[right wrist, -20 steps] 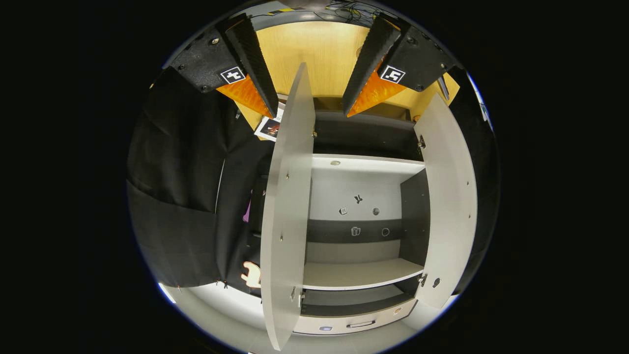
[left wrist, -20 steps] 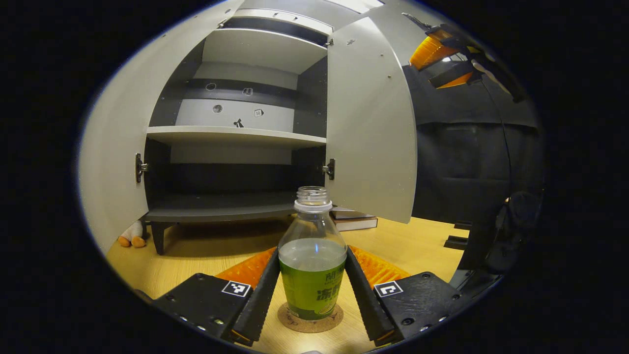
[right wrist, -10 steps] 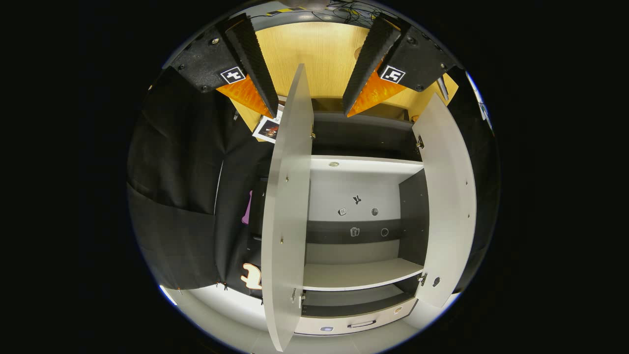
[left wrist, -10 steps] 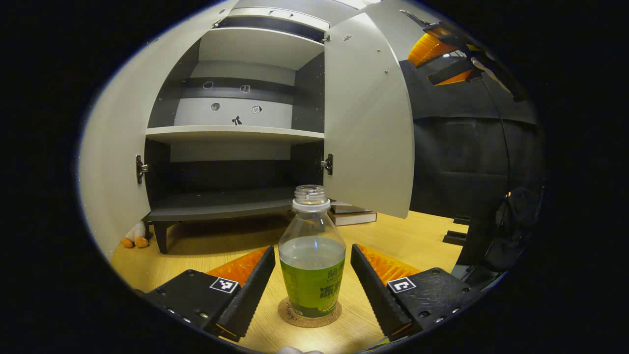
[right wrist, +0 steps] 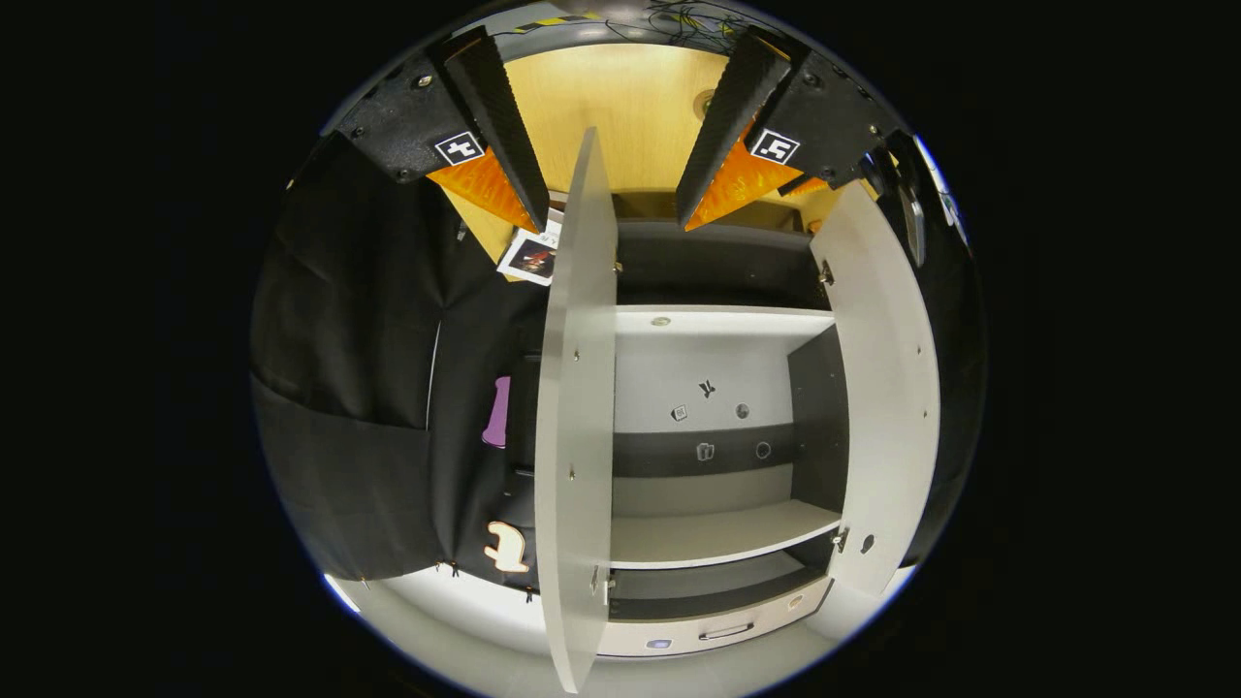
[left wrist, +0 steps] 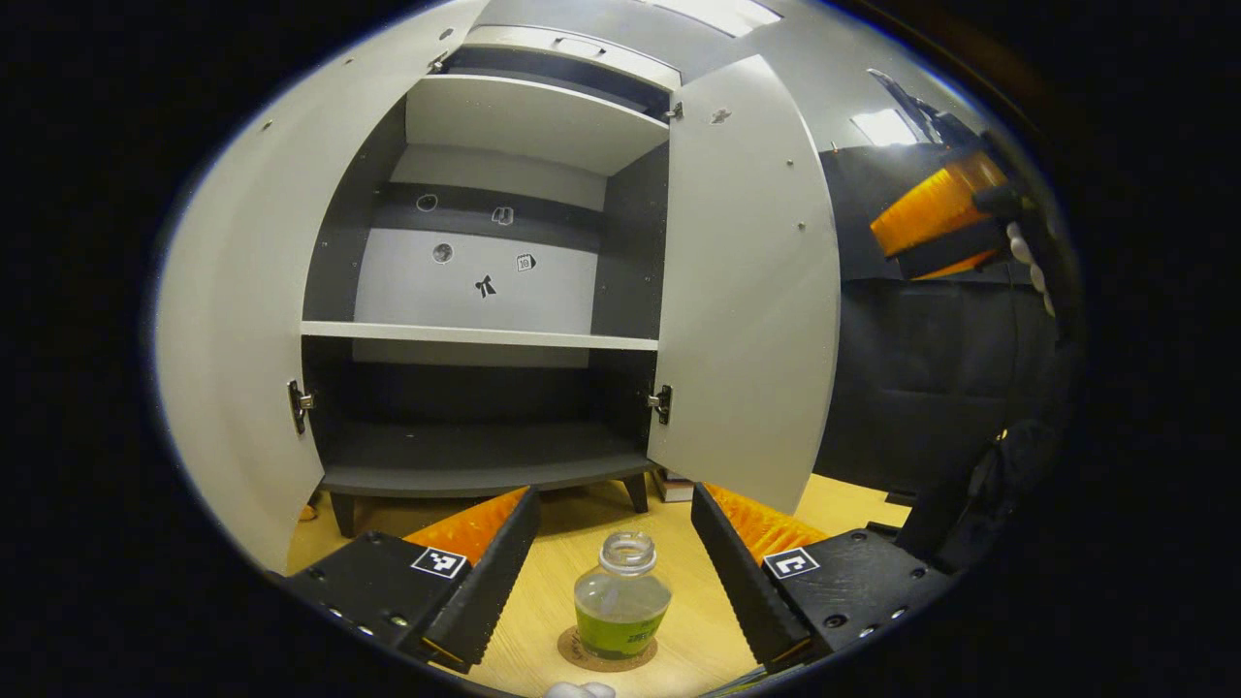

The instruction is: Grasp the bottle in the cabinet with the left hand and place it on the coaster, then close the right door with the right hand and the left door with the left hand.

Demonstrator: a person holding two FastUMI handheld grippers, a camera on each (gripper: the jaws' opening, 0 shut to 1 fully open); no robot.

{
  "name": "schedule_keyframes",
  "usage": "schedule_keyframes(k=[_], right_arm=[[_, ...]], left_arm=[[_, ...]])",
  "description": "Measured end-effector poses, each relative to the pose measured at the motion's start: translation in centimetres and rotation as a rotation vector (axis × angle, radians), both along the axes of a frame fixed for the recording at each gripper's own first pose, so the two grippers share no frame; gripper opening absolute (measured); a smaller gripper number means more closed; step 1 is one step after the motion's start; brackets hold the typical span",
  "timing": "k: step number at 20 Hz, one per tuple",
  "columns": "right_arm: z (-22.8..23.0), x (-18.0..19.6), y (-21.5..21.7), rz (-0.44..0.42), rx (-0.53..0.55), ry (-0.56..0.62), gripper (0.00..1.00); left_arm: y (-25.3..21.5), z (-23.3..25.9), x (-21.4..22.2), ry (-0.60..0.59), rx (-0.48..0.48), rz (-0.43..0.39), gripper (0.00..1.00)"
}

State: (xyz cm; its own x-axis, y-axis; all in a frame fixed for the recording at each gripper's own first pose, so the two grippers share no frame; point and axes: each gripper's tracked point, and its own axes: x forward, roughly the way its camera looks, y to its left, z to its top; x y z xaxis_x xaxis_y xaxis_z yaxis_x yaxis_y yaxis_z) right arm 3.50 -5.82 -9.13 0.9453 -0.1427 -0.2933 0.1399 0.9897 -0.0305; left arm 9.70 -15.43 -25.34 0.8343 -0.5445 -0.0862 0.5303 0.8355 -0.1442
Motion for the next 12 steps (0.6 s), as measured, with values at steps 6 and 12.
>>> schedule_keyframes(k=[6, 12], right_arm=[[0.5, 0.5, -0.6, 0.016, 0.02, -0.041, 0.82], [1.5, 1.2, -4.1, -0.001, 0.061, -0.091, 0.82]], left_arm=[[6.2, 7.6, 1.0, 0.001, 0.052, 0.233, 0.95], [8.8, 13.1, -1.5, -0.007, 0.095, 0.314, 0.95]])
